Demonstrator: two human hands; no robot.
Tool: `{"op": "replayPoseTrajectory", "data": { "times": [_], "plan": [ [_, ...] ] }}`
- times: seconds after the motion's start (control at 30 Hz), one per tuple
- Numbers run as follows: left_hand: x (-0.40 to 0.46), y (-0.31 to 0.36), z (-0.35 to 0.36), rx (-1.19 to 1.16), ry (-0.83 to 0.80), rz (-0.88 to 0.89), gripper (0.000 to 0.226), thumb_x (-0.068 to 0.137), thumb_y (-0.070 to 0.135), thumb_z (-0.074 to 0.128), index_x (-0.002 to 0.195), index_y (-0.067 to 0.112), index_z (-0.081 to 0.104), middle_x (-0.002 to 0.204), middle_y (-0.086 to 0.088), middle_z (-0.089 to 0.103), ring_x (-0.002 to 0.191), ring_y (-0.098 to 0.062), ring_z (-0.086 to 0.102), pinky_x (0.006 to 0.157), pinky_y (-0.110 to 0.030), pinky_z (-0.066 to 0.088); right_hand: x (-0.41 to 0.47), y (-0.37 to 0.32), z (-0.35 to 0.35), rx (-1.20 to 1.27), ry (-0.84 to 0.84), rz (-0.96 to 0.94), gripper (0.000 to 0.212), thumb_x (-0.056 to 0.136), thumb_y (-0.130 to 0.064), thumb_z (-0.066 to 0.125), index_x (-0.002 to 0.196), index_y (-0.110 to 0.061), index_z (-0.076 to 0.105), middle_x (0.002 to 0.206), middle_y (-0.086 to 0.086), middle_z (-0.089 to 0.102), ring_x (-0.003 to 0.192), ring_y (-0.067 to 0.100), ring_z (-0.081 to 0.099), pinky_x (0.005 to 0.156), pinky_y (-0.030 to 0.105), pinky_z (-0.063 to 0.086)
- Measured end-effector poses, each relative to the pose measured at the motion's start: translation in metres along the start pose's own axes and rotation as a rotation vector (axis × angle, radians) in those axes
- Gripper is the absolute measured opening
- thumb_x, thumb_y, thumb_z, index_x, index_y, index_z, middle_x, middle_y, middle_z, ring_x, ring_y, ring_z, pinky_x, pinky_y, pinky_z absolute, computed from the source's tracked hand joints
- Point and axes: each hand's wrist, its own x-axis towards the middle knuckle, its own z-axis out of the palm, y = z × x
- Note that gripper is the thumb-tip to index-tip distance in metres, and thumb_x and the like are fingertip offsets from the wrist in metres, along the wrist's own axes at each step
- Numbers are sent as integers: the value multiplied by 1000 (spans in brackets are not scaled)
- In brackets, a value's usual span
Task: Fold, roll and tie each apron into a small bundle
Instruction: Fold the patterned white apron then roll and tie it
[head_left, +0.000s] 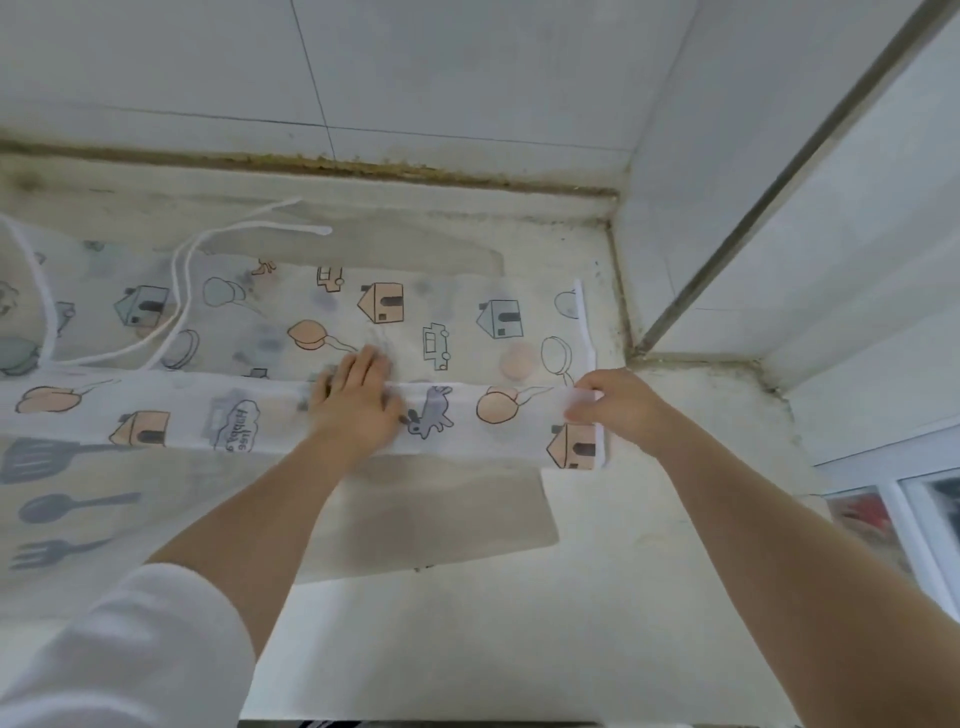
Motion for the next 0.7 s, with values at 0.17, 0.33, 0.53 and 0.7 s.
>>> {"op": "replayPoseTrajectory", "data": {
  "times": [0.17,0.33,0.53,0.7],
  "plan": [
    [2,17,10,-141,17,-125,55,100,42,19,150,23,8,158,7,-7,145,-15,-10,115,-46,-8,-11,21,17,707,11,105,21,89,-5,60,109,2,60,100,18,65,89,32,64,63,35,54],
    [1,13,21,-114,107,-113,55,99,43,18,150,25,9,158,7,-4,145,-15,-8,115,-48,-9,-11,19,10,450,-228,49,26,90,1,54,114,-3,63,109,9,69,95,16,66,73,22,51],
    [-2,14,22,-68,93,-100,59,97,51,12,150,27,3,158,8,-8,145,-15,-10,115,-47,-10,-8,12,2,477,-213,179,18,97,-5,47,90,-11,62,83,1,65,81,16,63,81,32,54],
    [-12,5,22,-14,80,17,89,74,74,0,150,29,-8,158,6,-13,145,-15,-11,115,-45,-11,-1,6,-12,218,-142,276,9,92,-5,55,84,-6,60,89,13,69,83,23,68,85,40,55]
  ]
}}
